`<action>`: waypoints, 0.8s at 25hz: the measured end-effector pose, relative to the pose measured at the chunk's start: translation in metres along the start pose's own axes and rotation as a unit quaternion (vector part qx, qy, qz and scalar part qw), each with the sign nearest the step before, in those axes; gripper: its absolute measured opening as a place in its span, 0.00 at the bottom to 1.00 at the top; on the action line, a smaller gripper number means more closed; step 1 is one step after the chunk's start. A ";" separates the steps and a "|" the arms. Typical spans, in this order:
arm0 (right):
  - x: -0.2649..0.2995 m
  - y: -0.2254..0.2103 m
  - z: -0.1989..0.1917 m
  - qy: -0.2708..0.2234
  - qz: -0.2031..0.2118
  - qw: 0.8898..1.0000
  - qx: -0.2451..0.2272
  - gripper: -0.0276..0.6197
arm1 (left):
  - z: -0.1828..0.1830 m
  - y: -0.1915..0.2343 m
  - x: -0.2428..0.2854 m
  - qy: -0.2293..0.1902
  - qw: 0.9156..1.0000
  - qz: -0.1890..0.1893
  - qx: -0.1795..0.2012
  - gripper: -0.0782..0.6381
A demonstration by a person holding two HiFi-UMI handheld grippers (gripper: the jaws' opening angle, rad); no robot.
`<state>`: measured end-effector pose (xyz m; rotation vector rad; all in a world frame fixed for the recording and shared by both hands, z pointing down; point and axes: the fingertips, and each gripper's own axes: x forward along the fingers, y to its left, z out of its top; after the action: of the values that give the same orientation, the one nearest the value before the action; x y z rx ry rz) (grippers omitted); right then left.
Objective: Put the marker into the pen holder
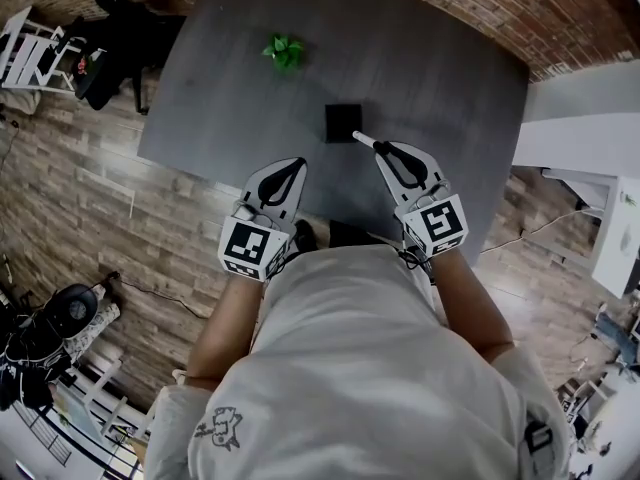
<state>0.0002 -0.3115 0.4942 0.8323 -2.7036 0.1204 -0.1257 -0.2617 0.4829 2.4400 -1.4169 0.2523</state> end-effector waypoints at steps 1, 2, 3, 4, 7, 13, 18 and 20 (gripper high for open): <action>0.002 -0.003 -0.004 0.003 0.002 1.000 0.004 0.16 | -0.002 0.001 0.003 0.003 1.000 0.001 -0.002 0.12; 0.005 -0.006 -0.009 0.006 0.003 1.000 0.008 0.16 | -0.003 0.002 0.006 0.005 1.000 0.002 -0.004 0.12; 0.007 -0.008 -0.014 0.009 0.004 1.000 0.011 0.16 | -0.005 0.002 0.009 0.008 1.000 0.004 -0.005 0.12; 0.009 -0.010 -0.019 0.013 0.006 1.000 0.014 0.16 | -0.007 0.002 0.012 0.011 1.000 0.004 -0.007 0.12; 0.015 -0.011 -0.031 0.024 0.014 0.999 0.017 0.16 | -0.013 0.002 0.017 0.020 1.000 0.005 -0.012 0.12; 0.025 -0.016 -0.052 0.040 0.021 0.999 0.024 0.16 | -0.020 0.006 0.025 0.033 0.999 0.010 -0.017 0.12; 0.031 -0.018 -0.063 0.047 0.027 0.998 0.031 0.16 | -0.024 0.005 0.028 0.040 0.999 0.013 -0.018 0.12; 0.032 -0.018 -0.069 0.053 0.028 0.998 0.032 0.16 | -0.026 0.005 0.029 0.042 0.999 0.014 -0.020 0.12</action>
<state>0.0036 -0.3323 0.5695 0.7455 -2.6357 0.2593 -0.1161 -0.2788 0.5165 2.3503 -1.4070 0.3252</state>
